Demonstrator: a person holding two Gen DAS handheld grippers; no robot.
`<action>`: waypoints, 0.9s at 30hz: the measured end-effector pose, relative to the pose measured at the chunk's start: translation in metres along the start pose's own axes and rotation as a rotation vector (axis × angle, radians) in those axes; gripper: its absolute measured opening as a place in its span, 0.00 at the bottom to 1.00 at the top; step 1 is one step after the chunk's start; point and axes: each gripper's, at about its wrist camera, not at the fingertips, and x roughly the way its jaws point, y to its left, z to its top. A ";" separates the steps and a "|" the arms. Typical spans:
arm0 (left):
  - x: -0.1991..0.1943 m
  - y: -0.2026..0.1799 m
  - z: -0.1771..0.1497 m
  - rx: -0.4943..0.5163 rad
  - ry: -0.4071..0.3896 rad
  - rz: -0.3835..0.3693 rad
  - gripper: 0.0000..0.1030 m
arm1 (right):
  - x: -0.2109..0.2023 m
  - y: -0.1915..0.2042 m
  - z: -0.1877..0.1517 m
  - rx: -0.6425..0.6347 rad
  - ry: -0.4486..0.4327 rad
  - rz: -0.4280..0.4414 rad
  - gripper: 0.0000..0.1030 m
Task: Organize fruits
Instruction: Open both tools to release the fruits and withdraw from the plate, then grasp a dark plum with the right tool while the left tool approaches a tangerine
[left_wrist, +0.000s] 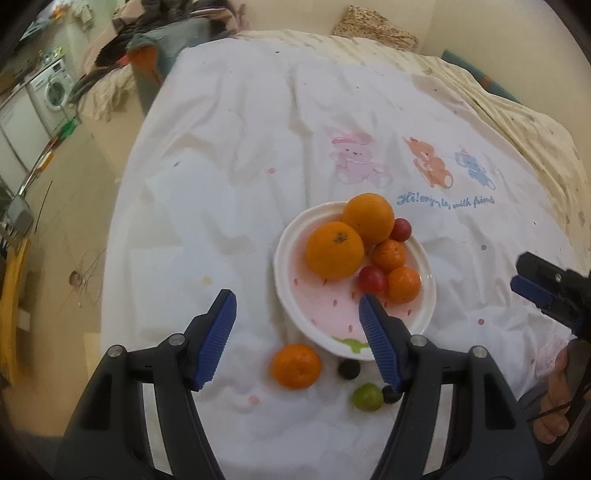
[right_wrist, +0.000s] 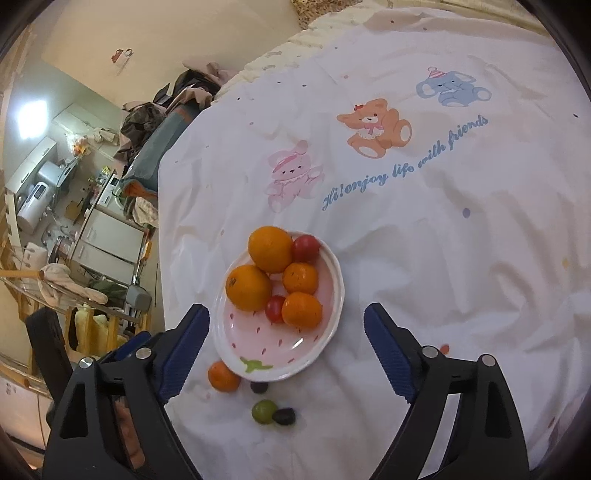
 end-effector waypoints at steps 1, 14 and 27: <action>-0.002 0.001 -0.002 -0.002 0.006 -0.005 0.65 | -0.002 0.001 -0.002 -0.003 -0.001 0.001 0.86; -0.020 0.009 -0.027 -0.030 0.025 -0.019 0.66 | -0.012 0.012 -0.043 -0.051 0.036 -0.028 0.86; -0.022 0.008 -0.035 -0.027 0.027 0.004 0.66 | 0.017 -0.007 -0.060 0.049 0.166 -0.080 0.83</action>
